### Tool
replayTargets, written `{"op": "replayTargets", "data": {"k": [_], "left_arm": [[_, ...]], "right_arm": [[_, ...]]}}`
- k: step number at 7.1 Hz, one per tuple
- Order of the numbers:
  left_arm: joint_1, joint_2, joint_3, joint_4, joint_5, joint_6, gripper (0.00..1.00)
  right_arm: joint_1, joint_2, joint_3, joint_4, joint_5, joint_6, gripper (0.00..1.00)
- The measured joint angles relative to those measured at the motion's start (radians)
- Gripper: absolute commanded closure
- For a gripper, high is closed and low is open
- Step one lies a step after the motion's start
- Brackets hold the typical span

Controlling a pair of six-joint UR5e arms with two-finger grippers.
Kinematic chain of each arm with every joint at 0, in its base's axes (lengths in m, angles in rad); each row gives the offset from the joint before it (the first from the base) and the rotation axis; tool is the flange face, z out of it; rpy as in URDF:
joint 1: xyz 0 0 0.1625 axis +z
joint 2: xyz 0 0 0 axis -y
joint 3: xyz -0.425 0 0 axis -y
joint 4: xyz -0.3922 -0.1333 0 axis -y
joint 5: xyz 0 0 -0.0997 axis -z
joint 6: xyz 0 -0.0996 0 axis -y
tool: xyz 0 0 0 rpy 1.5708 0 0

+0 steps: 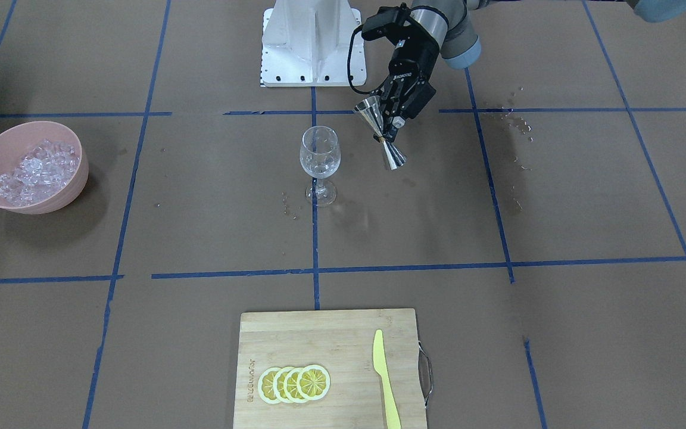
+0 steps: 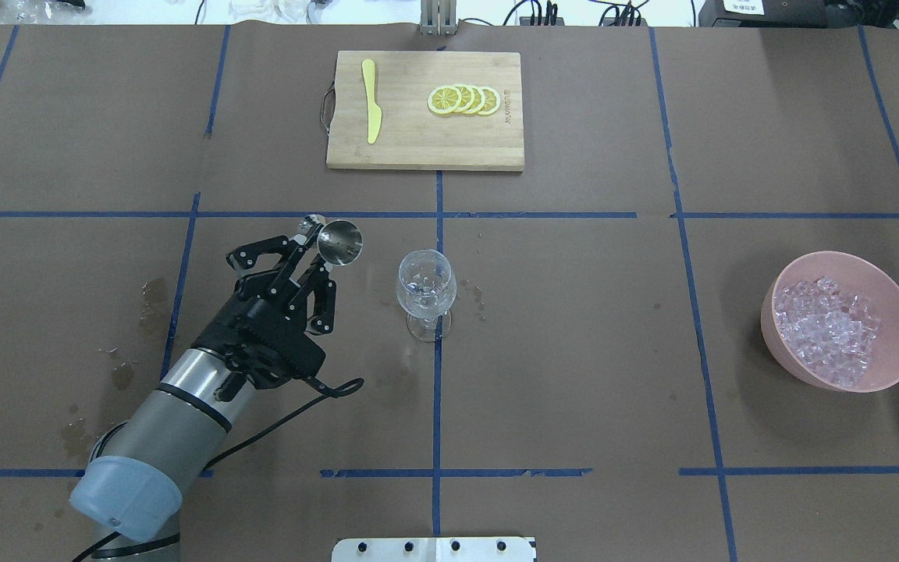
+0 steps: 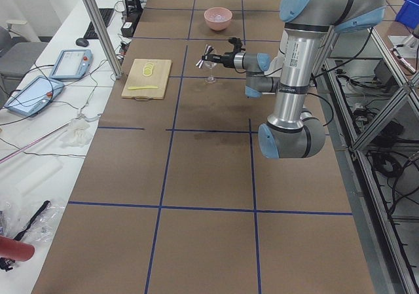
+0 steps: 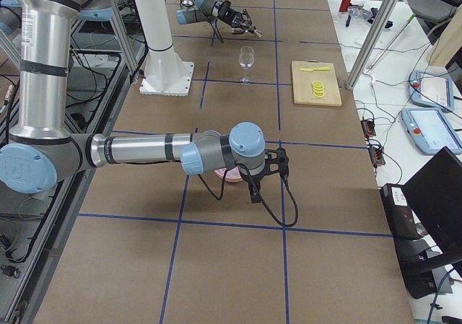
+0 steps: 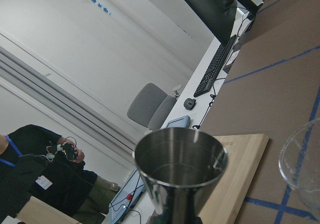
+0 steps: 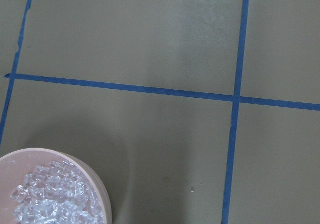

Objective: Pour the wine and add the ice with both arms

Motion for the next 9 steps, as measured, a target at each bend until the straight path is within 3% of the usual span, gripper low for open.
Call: {"op": "replayTargets", "data": {"k": [5, 7, 9], "left_arm": [[-0.162, 0.297, -0.019, -0.079, -0.255, -0.639, 1.0], [-0.176, 0.41, 0.039, -0.206, -0.263, -0.812, 1.0], [-0.173, 0.44, 0.121, -0.286, -0.189, -0.922, 1.0]], "right_arm": [[0.0, -0.001, 0.004, 0.0, 0.0, -0.002, 0.0], [0.0, 0.0, 0.007, 0.0, 0.0, -0.001, 0.0], [0.002, 0.001, 0.008, 0.001, 0.0, -0.001, 0.0]]}}
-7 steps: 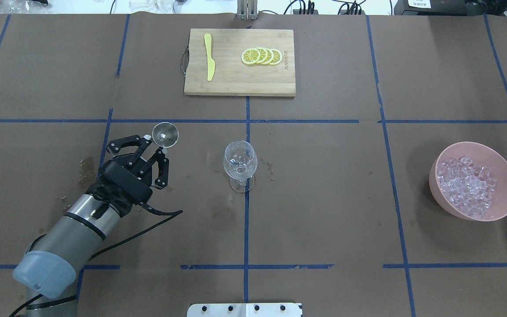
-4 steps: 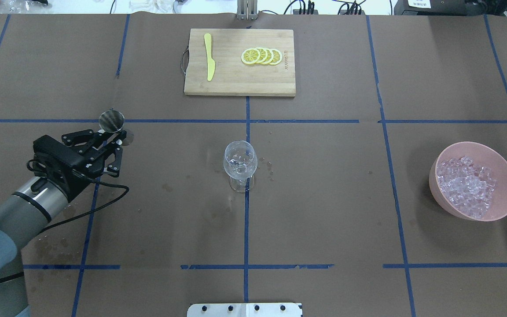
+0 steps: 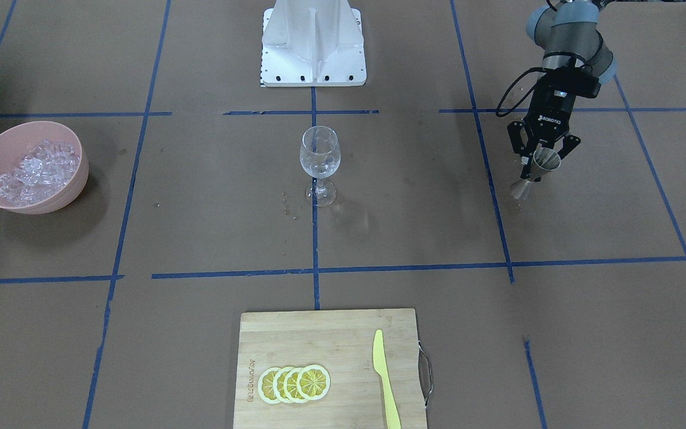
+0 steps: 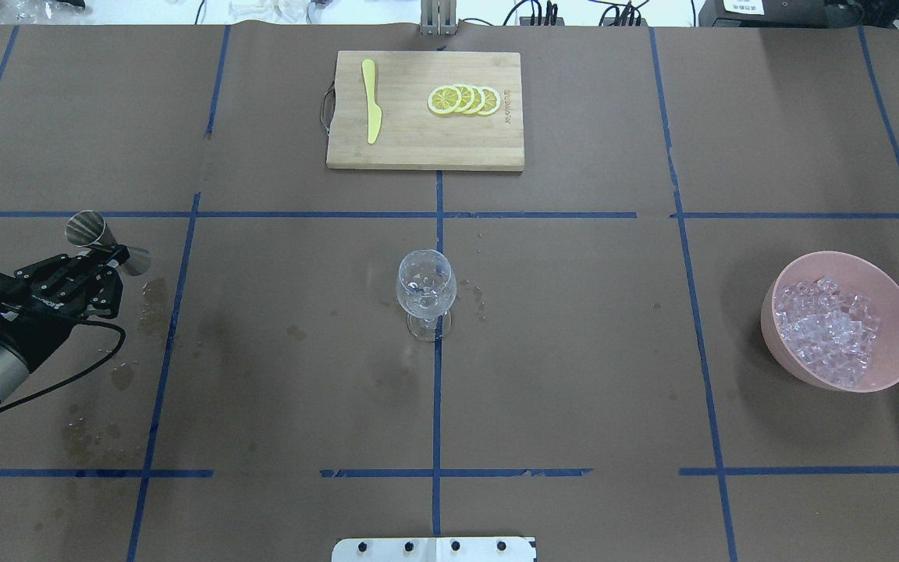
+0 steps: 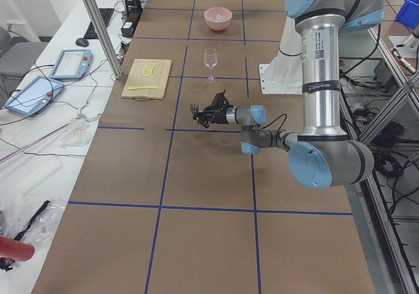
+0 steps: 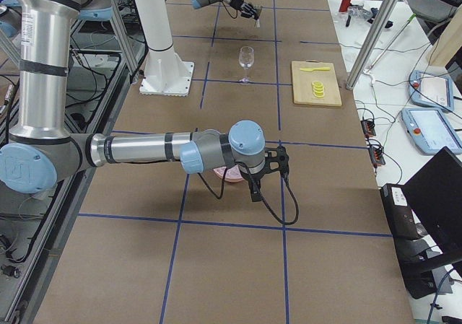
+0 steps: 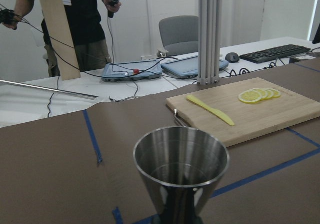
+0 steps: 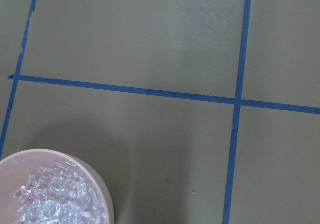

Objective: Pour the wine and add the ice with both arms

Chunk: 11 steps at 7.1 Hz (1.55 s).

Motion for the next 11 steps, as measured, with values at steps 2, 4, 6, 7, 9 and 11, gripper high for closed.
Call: {"op": "replayTargets", "data": {"k": [2, 4, 6, 7, 9, 11], "left_arm": [[0.009, 0.001, 0.053, -0.001, 0.025, -0.08, 1.0], [0.039, 0.0, 0.085, 0.017, 0.028, -0.12, 1.0], [0.088, -0.001, 0.091, 0.034, 0.029, -0.126, 1.0], [0.106, -0.001, 0.092, 0.035, 0.031, -0.127, 1.0], [0.12, -0.001, 0.093, 0.035, 0.033, -0.129, 1.0], [0.136, -0.001, 0.095, 0.035, 0.034, -0.13, 0.79]], "right_arm": [[0.001, 0.002, 0.0, 0.0, 0.0, 0.0, 0.0], [0.002, 0.002, 0.0, 0.0, -0.001, 0.0, 0.0], [0.005, 0.002, 0.001, 0.0, -0.001, -0.001, 0.0], [0.008, 0.0, 0.002, 0.001, -0.001, -0.001, 0.0], [0.012, -0.007, 0.002, 0.017, 0.0, -0.001, 0.0], [0.013, -0.009, 0.001, 0.022, -0.001, 0.0, 0.0]]}}
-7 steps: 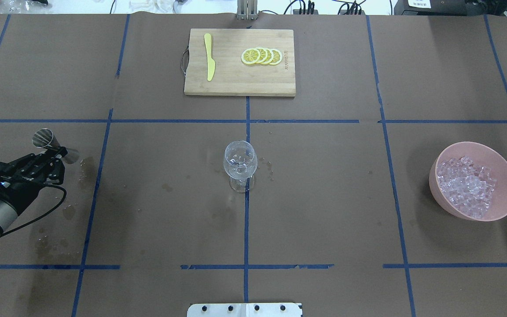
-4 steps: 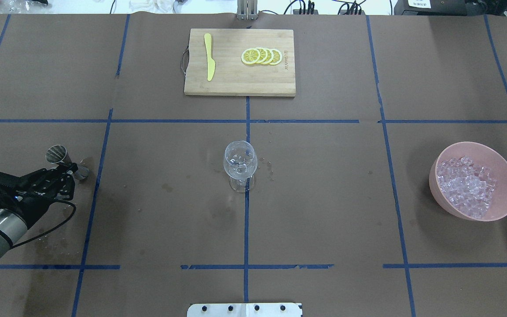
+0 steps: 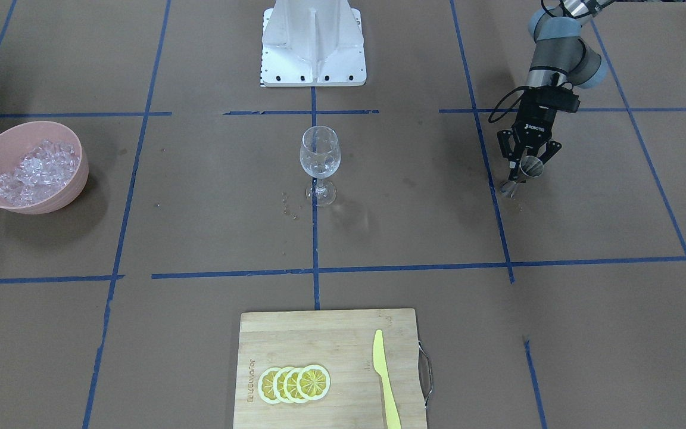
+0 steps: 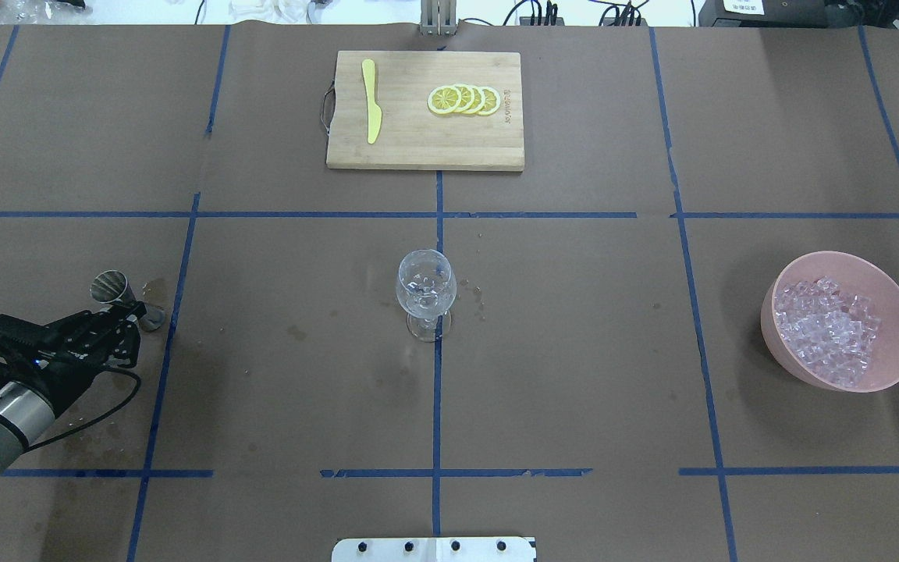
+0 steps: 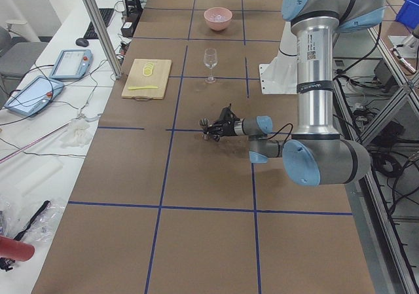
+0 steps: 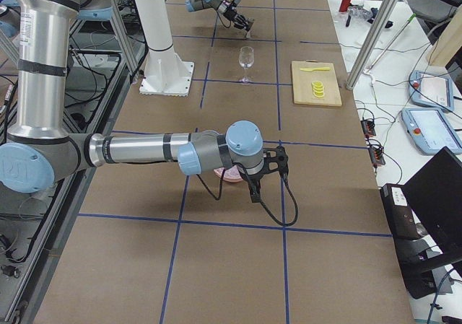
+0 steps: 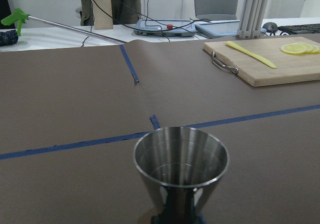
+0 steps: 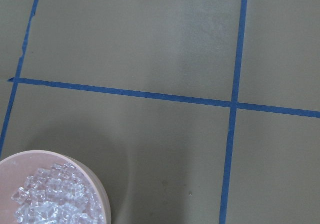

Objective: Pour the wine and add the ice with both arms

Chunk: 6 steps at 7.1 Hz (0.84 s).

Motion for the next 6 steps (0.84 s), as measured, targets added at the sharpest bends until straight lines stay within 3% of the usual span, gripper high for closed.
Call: {"op": "replayTargets", "data": {"k": [1, 2, 3, 6], "left_arm": [[0.005, 0.0, 0.0, 0.0, 0.0, 0.0, 0.59], [0.008, 0.0, 0.001, 0.0, 0.0, 0.0, 0.48], [0.01, 0.0, 0.0, -0.001, 0.001, -0.001, 0.0], [0.008, 0.003, -0.01, -0.013, 0.058, -0.003, 0.0]], "right_arm": [[0.0, 0.0, 0.0, 0.0, 0.0, 0.0, 0.0], [0.0, -0.001, -0.001, 0.001, 0.0, 0.0, 0.0], [0.0, -0.001, -0.001, 0.001, 0.0, 0.0, 0.0], [0.0, 0.002, -0.002, 0.001, 0.0, 0.0, 0.0]]}}
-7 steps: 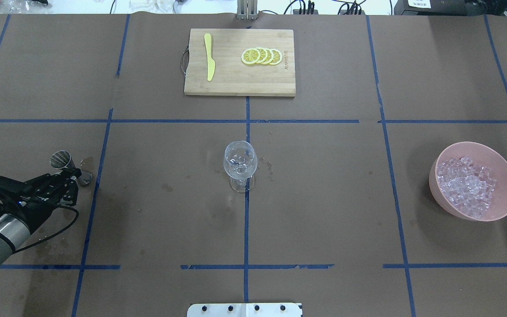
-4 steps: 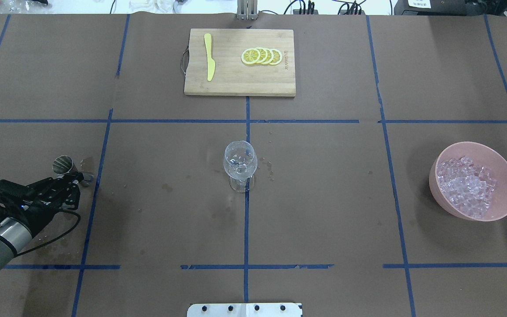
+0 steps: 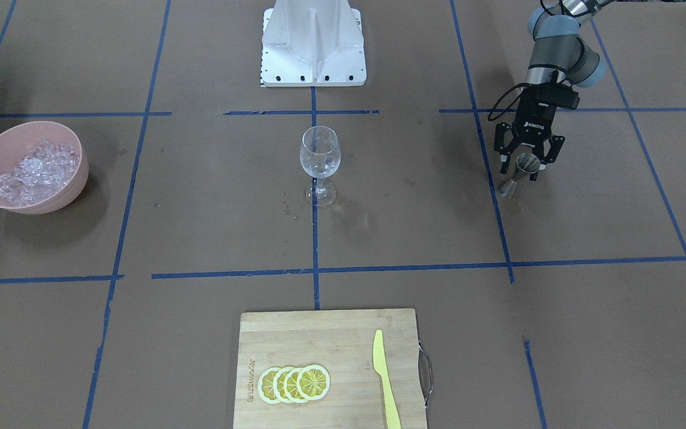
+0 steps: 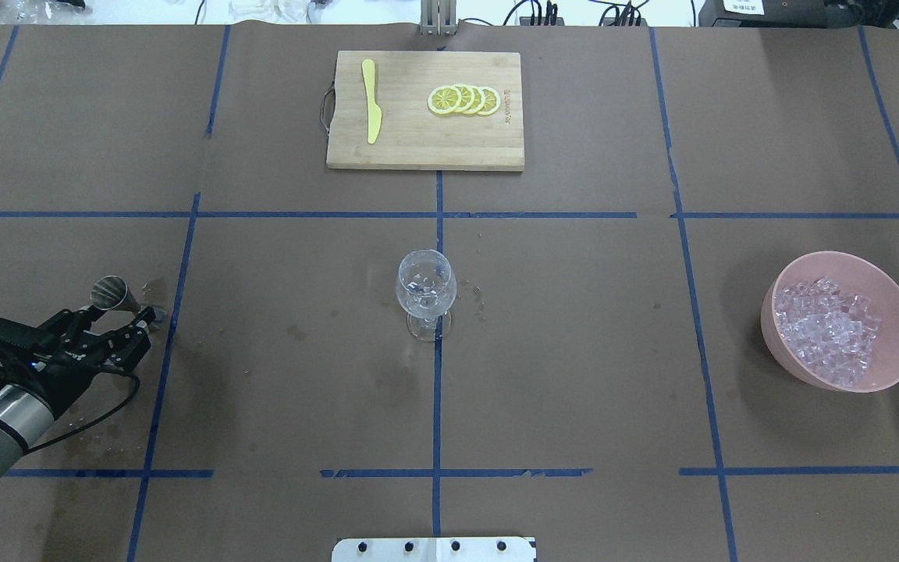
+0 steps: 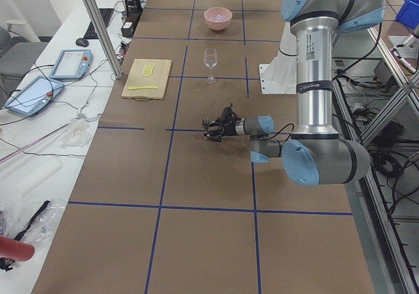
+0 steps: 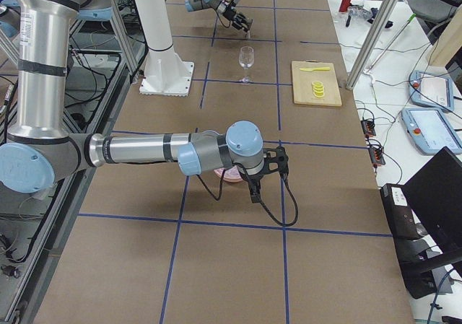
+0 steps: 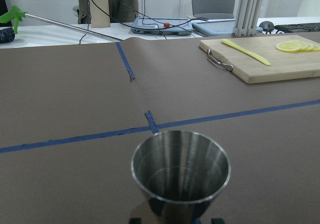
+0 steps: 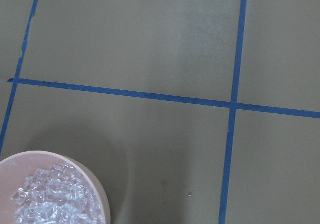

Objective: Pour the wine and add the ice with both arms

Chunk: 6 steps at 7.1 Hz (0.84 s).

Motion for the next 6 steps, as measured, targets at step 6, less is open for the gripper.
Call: {"op": "replayTargets", "data": {"k": [6], "left_arm": [[-0.029, 0.004, -0.103, -0.049, 0.154, 0.065, 0.0]], "right_arm": [[0.0, 0.007, -0.004, 0.0, 0.0, 0.0, 0.0]]}}
